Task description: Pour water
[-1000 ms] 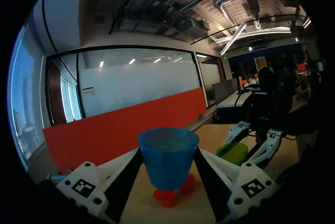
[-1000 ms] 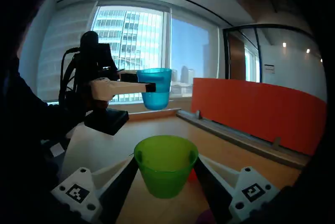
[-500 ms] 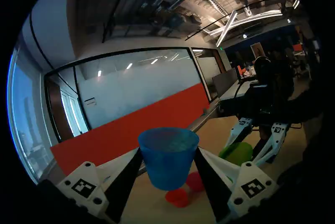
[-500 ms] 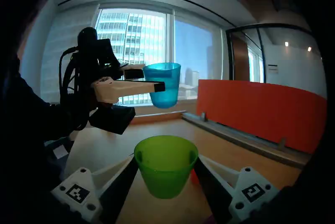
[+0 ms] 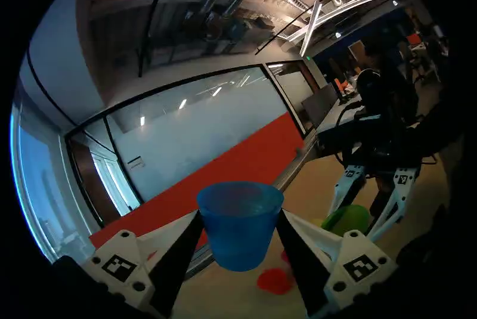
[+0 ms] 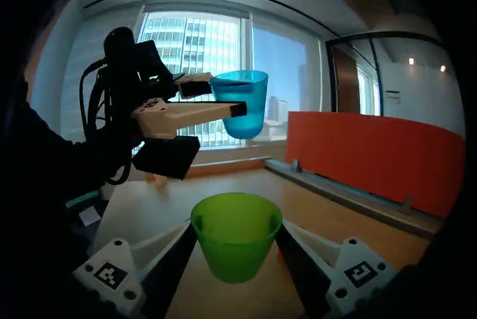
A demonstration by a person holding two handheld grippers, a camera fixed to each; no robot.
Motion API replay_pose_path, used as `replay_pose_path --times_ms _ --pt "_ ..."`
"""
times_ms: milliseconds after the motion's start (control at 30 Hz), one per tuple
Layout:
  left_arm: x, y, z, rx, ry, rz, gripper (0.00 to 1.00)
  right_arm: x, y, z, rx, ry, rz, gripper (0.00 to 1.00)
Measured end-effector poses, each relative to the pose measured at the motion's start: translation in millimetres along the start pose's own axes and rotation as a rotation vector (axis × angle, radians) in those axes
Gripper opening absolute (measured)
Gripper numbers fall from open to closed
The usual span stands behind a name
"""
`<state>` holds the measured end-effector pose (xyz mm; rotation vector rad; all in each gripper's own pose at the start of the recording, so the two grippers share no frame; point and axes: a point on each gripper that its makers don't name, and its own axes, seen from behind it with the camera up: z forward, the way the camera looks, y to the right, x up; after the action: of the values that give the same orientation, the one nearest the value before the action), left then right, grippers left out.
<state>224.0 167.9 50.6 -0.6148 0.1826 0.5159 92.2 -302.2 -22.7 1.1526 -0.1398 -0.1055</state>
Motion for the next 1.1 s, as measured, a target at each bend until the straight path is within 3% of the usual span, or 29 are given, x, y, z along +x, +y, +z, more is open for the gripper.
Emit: replay_pose_path --times_ms 267,800,1100 --pt "5.6 -3.0 -2.3 0.014 -0.006 0.086 0.84 -0.2 -4.2 4.7 0.012 0.0 0.001 0.9" --pt "14.7 3.3 -4.0 0.022 -0.024 0.261 0.84 -2.0 -8.3 11.1 0.027 -0.005 0.0 0.9" --pt "15.7 6.8 -1.8 0.022 -0.029 0.331 0.84 -2.1 -11.1 16.9 0.033 -0.004 -0.001 0.9"
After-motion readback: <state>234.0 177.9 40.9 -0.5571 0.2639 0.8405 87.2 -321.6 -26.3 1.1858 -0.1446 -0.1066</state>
